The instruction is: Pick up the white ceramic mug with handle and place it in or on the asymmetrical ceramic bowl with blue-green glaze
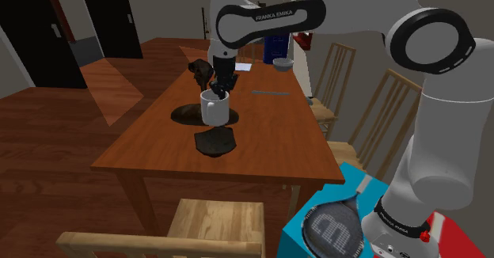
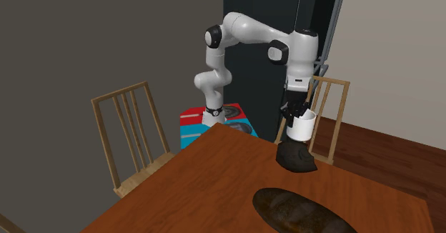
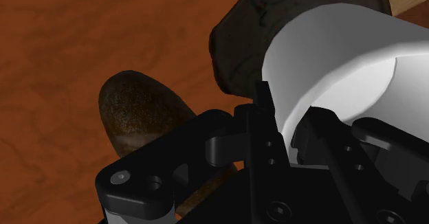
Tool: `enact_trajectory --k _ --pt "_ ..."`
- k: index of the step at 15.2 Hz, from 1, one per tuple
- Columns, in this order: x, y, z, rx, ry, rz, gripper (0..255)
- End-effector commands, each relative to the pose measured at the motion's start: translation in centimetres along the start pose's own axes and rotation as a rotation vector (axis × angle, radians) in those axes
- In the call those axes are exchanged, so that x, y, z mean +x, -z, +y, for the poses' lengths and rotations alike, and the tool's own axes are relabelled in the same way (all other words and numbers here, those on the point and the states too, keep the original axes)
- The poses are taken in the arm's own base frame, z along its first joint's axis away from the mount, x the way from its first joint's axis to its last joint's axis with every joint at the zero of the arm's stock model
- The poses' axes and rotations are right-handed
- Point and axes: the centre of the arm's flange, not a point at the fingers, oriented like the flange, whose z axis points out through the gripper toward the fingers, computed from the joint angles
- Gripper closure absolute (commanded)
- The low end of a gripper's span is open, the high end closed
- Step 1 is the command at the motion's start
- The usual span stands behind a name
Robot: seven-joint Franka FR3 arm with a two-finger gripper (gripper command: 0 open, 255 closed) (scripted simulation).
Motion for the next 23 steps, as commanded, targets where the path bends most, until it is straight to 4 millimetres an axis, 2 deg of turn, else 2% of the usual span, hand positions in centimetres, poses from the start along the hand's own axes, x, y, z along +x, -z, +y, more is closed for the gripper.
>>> enact_trajectory --k 1,17,23 --pt "0.6 -0.5 -0.5 0.000 -0.001 0.001 255" --pt "0.2 -9.2 -0.4 0.000 -0.001 0.001 255" --pt "0.2 -9.2 -0.4 0.000 -0.001 0.001 255"
